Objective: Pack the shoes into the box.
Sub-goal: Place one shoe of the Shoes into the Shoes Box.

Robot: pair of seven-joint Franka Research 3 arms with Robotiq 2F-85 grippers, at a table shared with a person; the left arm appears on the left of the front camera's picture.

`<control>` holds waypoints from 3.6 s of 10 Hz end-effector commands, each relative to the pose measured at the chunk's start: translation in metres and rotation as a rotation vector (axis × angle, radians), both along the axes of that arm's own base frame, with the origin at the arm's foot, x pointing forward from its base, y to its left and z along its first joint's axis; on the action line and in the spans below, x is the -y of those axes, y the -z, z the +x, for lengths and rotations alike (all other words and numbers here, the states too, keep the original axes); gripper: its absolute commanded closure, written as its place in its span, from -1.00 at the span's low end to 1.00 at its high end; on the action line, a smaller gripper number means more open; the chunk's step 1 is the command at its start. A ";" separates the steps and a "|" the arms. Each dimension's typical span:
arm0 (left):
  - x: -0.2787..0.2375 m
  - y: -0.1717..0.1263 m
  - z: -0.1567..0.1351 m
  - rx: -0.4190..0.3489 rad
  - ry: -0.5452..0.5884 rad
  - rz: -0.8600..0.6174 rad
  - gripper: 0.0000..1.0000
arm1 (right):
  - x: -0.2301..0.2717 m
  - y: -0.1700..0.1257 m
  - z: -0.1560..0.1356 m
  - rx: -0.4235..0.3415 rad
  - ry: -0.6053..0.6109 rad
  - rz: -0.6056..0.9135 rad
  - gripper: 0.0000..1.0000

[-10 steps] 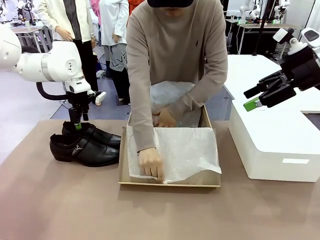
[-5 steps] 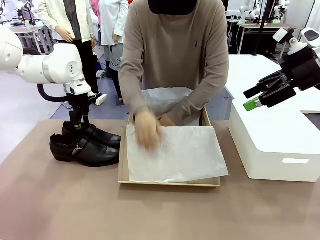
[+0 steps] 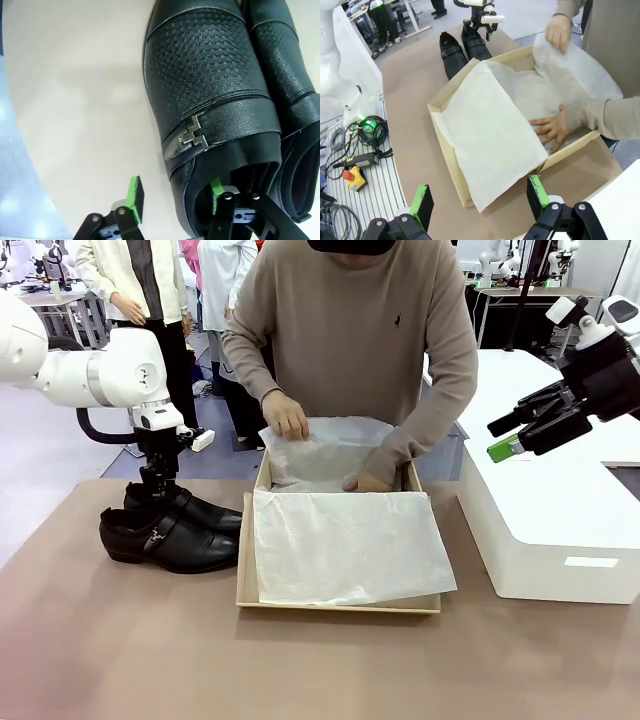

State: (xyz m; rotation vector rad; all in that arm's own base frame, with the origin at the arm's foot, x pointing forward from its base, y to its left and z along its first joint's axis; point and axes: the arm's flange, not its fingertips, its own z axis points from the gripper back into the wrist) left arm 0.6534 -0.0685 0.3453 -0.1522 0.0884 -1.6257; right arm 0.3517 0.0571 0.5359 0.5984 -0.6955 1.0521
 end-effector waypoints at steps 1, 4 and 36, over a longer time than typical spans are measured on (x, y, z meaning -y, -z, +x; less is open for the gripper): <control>-0.002 -0.005 0.003 -0.009 0.010 -0.021 0.93 | -0.001 -0.001 0.004 0.022 -0.021 0.026 -1.00; -0.002 -0.007 0.002 -0.006 0.012 -0.012 1.00 | -0.001 -0.001 0.004 0.022 -0.021 0.026 -1.00; -0.012 -0.175 0.001 0.239 -0.171 0.045 1.00 | -0.001 -0.001 0.004 0.022 -0.021 0.026 -1.00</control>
